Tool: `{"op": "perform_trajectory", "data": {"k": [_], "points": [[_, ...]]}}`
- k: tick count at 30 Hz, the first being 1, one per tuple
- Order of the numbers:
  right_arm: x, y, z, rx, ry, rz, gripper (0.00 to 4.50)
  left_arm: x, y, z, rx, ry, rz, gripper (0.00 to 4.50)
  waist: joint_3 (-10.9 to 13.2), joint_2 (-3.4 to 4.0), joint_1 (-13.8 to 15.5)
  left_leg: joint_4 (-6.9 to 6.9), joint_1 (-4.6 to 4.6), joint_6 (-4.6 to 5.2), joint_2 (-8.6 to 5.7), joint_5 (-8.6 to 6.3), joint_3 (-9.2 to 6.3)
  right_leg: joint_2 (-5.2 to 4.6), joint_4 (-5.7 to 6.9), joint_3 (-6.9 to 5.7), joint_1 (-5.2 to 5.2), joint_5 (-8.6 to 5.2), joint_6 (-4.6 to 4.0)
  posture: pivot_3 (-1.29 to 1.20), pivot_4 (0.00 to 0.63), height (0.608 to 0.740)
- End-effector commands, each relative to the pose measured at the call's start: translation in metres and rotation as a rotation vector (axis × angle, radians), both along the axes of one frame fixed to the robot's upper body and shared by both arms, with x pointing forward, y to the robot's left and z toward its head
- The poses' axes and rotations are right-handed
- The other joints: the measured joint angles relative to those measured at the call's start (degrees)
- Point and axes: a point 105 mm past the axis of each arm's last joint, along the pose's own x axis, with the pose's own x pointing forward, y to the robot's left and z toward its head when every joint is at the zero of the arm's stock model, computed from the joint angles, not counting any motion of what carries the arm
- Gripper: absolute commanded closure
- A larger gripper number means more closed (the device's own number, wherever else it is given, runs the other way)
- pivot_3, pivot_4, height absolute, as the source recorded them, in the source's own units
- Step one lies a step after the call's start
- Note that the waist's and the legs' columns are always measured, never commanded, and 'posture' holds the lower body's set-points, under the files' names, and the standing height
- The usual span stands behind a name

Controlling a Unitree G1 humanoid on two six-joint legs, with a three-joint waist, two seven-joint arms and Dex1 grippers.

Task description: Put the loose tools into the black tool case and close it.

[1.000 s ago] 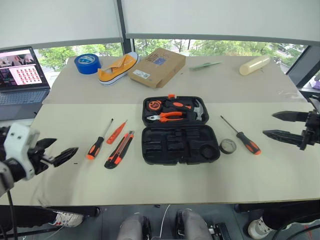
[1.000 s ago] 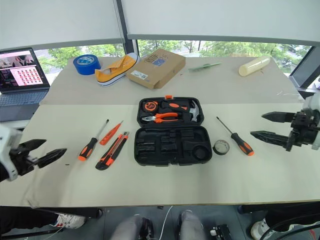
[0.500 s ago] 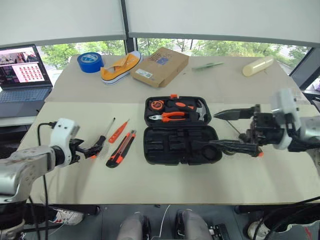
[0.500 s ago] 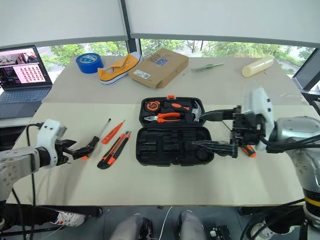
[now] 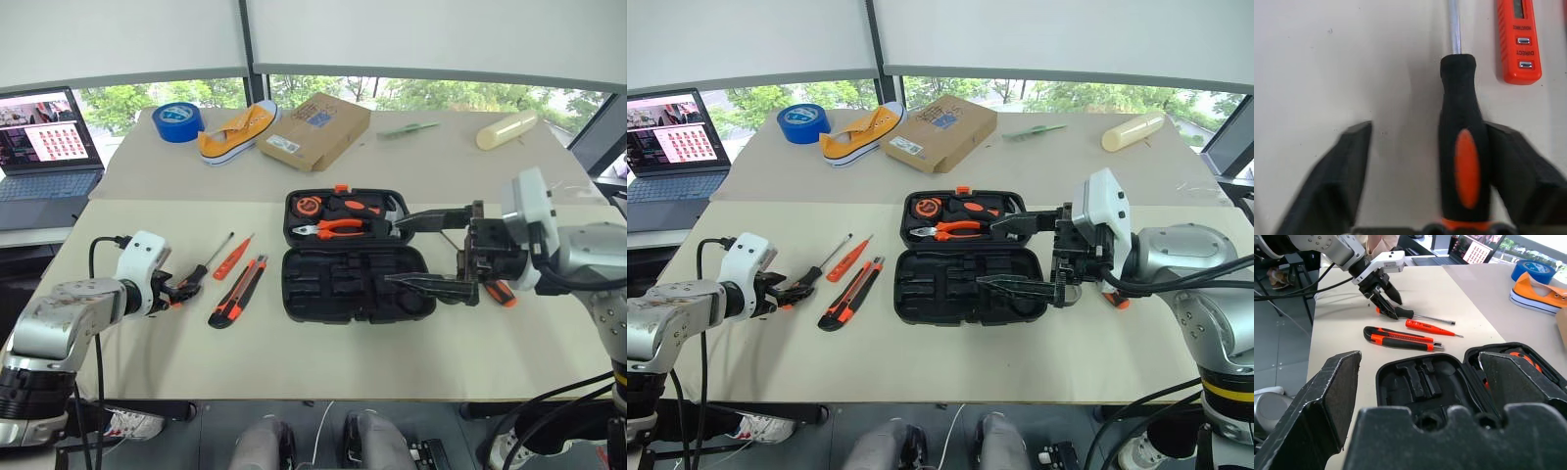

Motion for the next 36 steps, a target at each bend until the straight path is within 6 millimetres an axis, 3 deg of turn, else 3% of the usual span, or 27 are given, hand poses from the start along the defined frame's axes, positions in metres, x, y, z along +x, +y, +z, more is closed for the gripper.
{"op": "perform_trajectory", "data": {"k": [1,3,6,8,9,11,15,20,25,29,36], "points": [[-0.004,-0.005,0.008,0.0,-0.047,-0.031,0.0,0.006,0.015,0.001,0.055,-0.031,0.007,2.72,0.0,0.0,0.04,0.0,0.0,0.0,0.0,0.0,0.0,0.0,0.0,-0.01,0.0,0.0,0.0,0.0,0.15,0.731],[-0.003,-0.013,0.007,0.002,-0.05,-0.075,0.0,0.017,0.015,0.016,0.093,-0.117,-0.033,3.43,0.0,0.0,0.08,0.0,0.0,0.0,0.0,0.0,0.0,0.0,0.0,-0.01,0.0,0.0,0.0,0.0,0.15,0.731],[-0.001,-0.026,0.003,0.006,-0.046,-0.15,0.0,0.037,0.004,0.05,0.157,-0.277,-0.125,3.54,0.05,-0.09,0.29,0.03,-0.1,0.0,0.0,0.0,0.0,0.01,-0.01,-0.09,-0.03,0.01,-0.01,0.0,0.15,0.731],[-0.001,-0.036,0.0,0.008,-0.033,-0.204,0.0,0.051,-0.022,0.081,0.174,-0.41,-0.263,3.54,0.12,-0.21,0.83,0.12,-0.3,0.01,-0.01,0.01,-0.05,0.01,-0.02,-0.18,-0.09,0.02,-0.01,0.0,0.15,0.731],[-0.002,-0.042,-0.003,0.015,-0.023,-0.236,0.0,0.055,-0.045,0.094,0.156,-0.462,-0.372,3.54,0.18,-0.31,1.18,0.24,-0.44,0.01,-0.01,0.0,-0.13,0.01,-0.02,-0.33,-0.13,0.03,-0.02,0.0,0.15,0.731],[-0.003,-0.049,-0.006,0.026,-0.009,-0.279,0.0,0.053,-0.077,0.105,0.125,-0.491,-0.552,3.54,0.18,-0.32,1.71,0.47,-0.72,0.04,0.0,0.0,-0.18,0.05,-0.07,-0.48,-0.2,0.12,-0.01,0.0,0.15,0.731],[-0.013,-0.065,-0.011,0.106,0.052,-0.374,0.0,0.052,-0.16,0.096,0.175,-0.479,-0.915,3.54,0.16,-0.31,1.75,0.6,-0.7,0.27,-0.17,-0.09,-0.12,0.02,-0.21,-0.69,-0.03,0.24,0.23,0.0,0.15,0.731],[-0.022,-0.077,-0.017,0.096,0.07,-0.465,0.0,0.036,-0.202,0.069,0.221,-0.358,-1.172,3.54,0.19,-0.35,0.36,0.76,-0.8,0.33,-0.11,-0.11,-0.12,0.22,-0.22,-0.62,-0.1,0.26,0.32,0.0,0.15,0.731],[-0.027,-0.082,-0.018,0.107,0.071,-0.516,0.0,0.05,-0.216,0.053,0.307,-0.306,-1.176,3.54,0.2,-0.35,-0.01,0.81,-0.72,0.29,0.03,-0.1,-0.17,0.36,-0.17,-0.49,-0.08,0.14,0.51,0.0,0.15,0.731],[-0.03,-0.082,-0.018,0.11,0.066,-0.528,0.0,0.067,-0.219,0.051,0.321,-0.309,-1.105,3.54,0.2,-0.36,0.14,0.92,-0.79,0.38,0.03,-0.15,-0.23,0.34,-0.16,-0.28,-0.09,0.11,0.57,0.0,0.15,0.731],[-0.029,-0.082,-0.018,0.105,0.058,-0.542,0.0,0.068,-0.219,0.041,0.332,-0.291,-1.144,3.54,0.21,-0.37,0.18,1.02,-0.88,0.53,0.0,-0.24,-0.22,0.3,-0.2,-0.15,-0.12,0.29,0.33,0.0,0.15,0.731]]}}
